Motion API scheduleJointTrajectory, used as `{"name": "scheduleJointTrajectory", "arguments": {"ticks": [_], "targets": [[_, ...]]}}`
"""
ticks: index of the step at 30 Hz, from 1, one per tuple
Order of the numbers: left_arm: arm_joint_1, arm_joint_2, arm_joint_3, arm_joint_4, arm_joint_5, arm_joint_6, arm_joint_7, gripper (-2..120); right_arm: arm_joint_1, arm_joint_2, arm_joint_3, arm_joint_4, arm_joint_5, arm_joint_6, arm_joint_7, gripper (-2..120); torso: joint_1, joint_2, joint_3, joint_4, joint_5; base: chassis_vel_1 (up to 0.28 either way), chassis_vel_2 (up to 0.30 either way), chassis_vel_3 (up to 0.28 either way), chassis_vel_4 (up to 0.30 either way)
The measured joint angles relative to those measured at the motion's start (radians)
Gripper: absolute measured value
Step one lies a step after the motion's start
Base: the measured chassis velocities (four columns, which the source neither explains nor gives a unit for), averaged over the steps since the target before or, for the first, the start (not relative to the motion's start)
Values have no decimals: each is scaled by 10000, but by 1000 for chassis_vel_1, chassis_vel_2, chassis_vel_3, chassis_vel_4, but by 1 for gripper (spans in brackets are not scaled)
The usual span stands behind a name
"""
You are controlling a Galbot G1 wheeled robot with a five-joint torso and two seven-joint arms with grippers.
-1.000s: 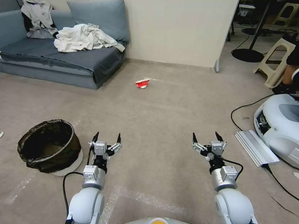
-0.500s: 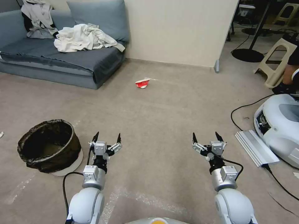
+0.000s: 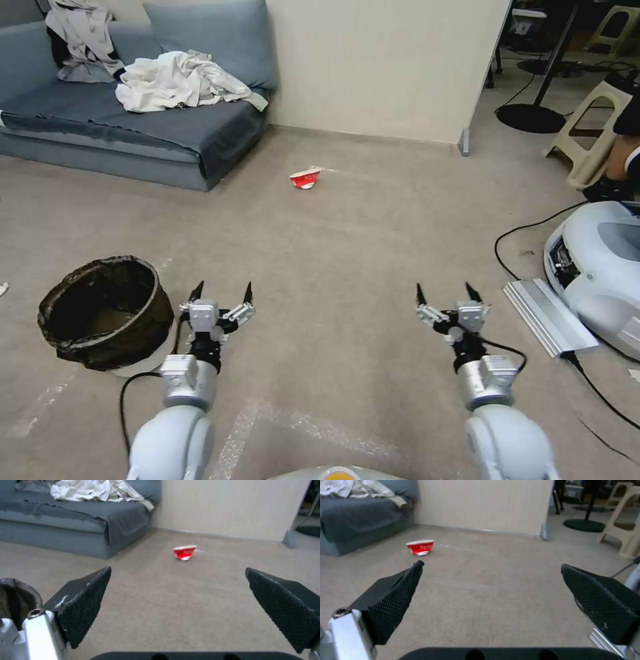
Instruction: Pick up the trash can from the floor.
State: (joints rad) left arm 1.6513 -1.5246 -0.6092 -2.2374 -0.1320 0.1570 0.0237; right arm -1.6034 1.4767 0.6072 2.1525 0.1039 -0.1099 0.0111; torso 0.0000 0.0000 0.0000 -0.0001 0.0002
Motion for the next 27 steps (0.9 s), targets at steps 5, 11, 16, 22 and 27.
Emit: {"name": "scheduleJointTrajectory", "arguments": {"ticks": [5,11,16,22,27], "targets": [[680,-127,-373,-1302,-738,577,245,100,-506,-219,535,1465,993,-1040,142,100,-1,0,-1,-1,1,0,0,0,0],[1075,-103,-535,-1339,-835,-174,505,100,-942,-414,1002,2748,1853,-1944,260,100,-1,0,0,0,-5,0,0,0,0],[1203,-113,-536,-1274,-818,-346,545,100,-984,-431,1041,2842,1931,-2041,271,100,0,0,1,2,-1,0,0,0,0],[1273,-168,-567,-1275,-732,-354,545,100,-1022,-595,990,2731,2229,-1516,154,100,0,0,1,-2,1,0,0,0,0],[1330,-199,-629,-1303,-707,-355,542,100,-1030,-827,841,2326,2602,-487,-173,100,-1,0,1,1,0,0,0,0,0]]}}
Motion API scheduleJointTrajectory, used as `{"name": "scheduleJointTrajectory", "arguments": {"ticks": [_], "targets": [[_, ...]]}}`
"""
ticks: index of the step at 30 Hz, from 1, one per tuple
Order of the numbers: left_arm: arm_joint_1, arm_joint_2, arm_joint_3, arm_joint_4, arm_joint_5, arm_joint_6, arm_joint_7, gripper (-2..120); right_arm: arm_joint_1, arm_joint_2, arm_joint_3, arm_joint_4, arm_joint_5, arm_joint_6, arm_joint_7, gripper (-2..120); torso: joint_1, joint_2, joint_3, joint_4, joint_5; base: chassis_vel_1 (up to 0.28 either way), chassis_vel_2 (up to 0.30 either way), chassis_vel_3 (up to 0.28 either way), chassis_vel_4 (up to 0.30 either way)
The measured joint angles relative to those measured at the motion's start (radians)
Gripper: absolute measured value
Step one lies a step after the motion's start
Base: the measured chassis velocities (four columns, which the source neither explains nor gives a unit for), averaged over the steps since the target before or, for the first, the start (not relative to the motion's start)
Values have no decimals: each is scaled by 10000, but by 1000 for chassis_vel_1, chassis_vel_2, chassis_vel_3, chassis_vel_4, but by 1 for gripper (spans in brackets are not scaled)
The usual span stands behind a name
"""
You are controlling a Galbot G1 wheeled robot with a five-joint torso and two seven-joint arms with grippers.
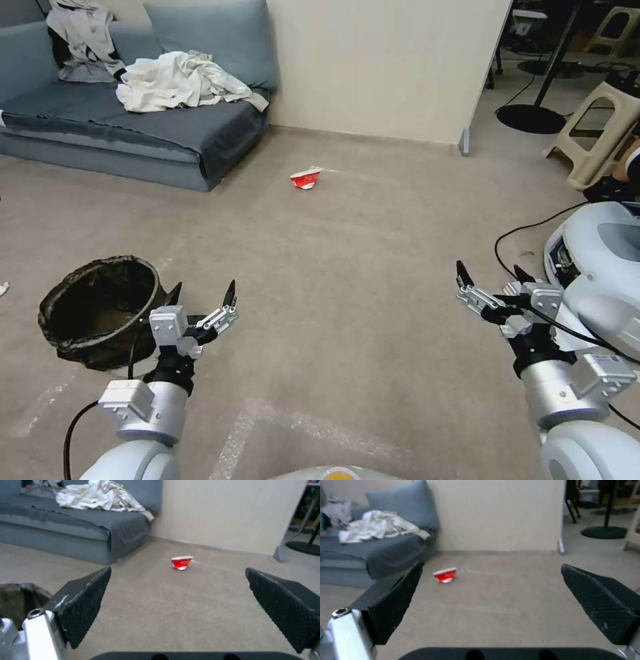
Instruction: Pick up the trash can from the floor.
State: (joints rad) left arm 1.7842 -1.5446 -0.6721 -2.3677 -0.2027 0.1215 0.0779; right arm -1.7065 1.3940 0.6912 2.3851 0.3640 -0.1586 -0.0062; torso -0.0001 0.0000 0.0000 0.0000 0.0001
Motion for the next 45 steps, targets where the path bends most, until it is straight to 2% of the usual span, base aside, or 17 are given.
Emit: {"name": "scheduleJointTrajectory", "arguments": {"ticks": [6,29,34,45], "targets": [[60,-13,-71,-25,16,-7,-26,100,52,-49,-47,-89,253,280,-122,100,0,0,0,0,0,16,18,18,16],[67,-19,-79,-26,34,-15,-53,100,67,-38,-64,-99,279,271,-123,100,0,0,0,0,-1,89,89,83,88],[45,-75,-142,-20,36,-89,-268,100,114,-124,-76,-170,476,270,-378,100,0,-1,0,-1,-1,97,91,85,103],[37,-103,-154,5,40,-119,-322,100,157,-190,-82,-236,527,273,-422,100,0,0,0,1,-1,118,114,122,126]]}}
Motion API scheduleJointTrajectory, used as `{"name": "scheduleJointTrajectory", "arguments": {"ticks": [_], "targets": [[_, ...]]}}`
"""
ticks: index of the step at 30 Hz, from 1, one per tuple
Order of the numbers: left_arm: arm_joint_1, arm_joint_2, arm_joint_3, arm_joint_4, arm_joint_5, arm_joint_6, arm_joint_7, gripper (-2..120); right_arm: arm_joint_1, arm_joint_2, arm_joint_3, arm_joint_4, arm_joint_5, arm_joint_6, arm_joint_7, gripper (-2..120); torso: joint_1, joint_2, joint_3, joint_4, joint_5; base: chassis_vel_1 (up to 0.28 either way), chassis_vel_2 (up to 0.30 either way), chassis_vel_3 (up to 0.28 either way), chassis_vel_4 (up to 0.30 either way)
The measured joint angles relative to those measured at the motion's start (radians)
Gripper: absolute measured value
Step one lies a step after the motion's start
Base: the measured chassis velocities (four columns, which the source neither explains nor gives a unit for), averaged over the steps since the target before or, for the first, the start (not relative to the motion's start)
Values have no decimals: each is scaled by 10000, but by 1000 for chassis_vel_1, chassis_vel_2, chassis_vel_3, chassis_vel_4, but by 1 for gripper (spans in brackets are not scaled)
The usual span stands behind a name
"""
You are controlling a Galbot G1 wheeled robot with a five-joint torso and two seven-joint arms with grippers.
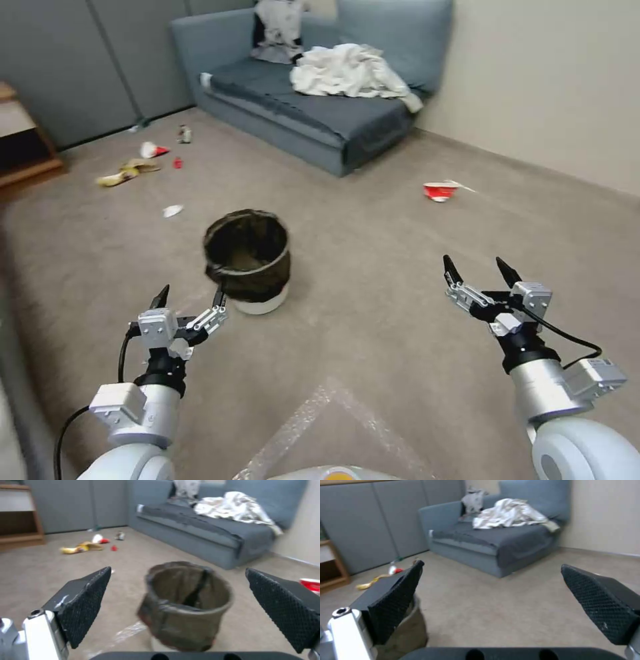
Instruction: Pick up the trash can from the floor.
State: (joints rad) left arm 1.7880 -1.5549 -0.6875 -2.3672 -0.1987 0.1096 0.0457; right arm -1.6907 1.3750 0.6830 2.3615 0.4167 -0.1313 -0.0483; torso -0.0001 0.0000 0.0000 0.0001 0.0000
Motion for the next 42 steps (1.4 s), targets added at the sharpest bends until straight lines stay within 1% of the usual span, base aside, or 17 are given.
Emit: {"name": "scheduleJointTrajectory", "arguments": {"ticks": [7,12,17,27,36,42], "targets": [[-44,-1,-14,95,40,-307,-58,100,41,-43,1,-91,11,198,-64,100,0,0,0,2,0,101,107,87,111],[-52,0,-23,121,80,-448,-30,100,43,-40,1,-139,3,261,-79,100,0,0,0,-4,-1,0,0,0,0],[-55,10,-51,120,113,-487,73,100,45,-25,15,-244,-165,522,-177,100,1,0,0,-2,0,0,0,0,0],[-54,38,-62,123,122,-492,76,100,23,56,-5,-255,-235,568,-268,100,0,0,0,-1,0,0,0,0,0],[-116,62,-83,192,116,-499,15,100,-8,104,-8,-258,-267,619,-396,100,0,0,0,-1,0,-69,67,79,-67],[-179,93,-107,251,100,-500,-151,100,-12,126,-21,-260,-292,626,-476,100,0,0,0,0,0,-71,81,59,-83]]}}
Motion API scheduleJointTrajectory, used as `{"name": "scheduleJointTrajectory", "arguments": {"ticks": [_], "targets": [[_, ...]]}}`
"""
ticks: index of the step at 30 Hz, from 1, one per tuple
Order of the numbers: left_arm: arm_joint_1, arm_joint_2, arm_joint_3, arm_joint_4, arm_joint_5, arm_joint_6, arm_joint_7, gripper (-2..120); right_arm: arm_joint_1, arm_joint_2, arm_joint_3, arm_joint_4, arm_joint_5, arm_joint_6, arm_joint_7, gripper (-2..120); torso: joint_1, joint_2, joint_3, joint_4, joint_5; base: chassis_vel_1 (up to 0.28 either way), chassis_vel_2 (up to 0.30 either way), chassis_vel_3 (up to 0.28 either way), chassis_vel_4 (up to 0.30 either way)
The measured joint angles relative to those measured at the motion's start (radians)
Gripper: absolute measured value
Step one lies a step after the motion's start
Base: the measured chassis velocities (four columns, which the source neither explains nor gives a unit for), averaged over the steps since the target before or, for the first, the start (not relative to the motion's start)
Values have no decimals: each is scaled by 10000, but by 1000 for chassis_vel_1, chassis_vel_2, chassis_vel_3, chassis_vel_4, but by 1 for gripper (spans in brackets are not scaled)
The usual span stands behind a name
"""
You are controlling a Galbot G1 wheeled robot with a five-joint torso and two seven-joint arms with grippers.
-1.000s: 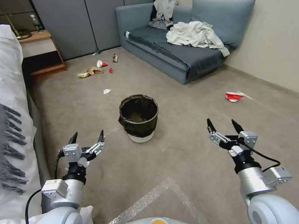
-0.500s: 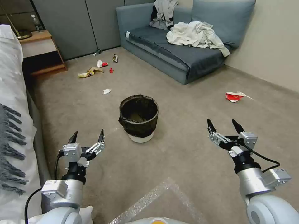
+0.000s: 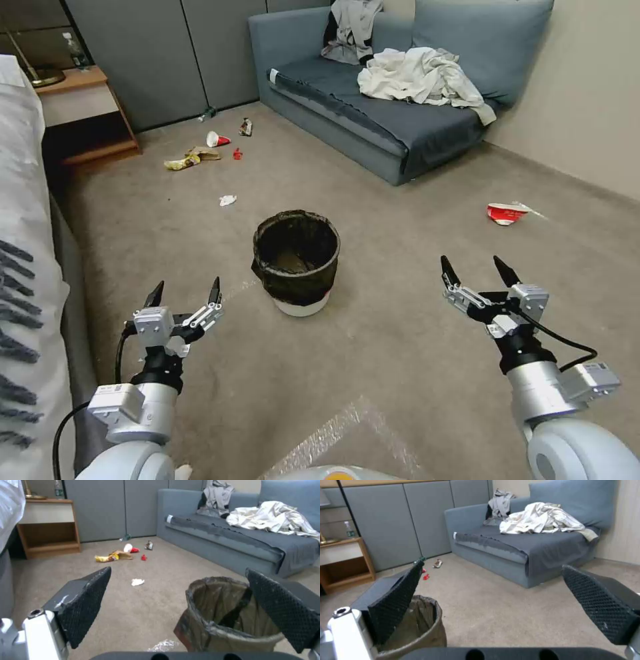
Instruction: Pick up the trash can from the floor.
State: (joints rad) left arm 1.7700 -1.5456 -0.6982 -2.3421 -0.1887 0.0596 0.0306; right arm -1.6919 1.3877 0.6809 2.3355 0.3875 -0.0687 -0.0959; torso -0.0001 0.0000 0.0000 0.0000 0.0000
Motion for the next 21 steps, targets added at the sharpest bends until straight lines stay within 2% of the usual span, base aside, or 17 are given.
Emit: {"name": "scheduleJointTrajectory", "arguments": {"ticks": [21], "targets": [[-109,57,-65,81,-296,53,-65,100,49,-59,-64,-68,-39,4,-96,100,1,0,0,0,0,-90,84,86,-81]]}}
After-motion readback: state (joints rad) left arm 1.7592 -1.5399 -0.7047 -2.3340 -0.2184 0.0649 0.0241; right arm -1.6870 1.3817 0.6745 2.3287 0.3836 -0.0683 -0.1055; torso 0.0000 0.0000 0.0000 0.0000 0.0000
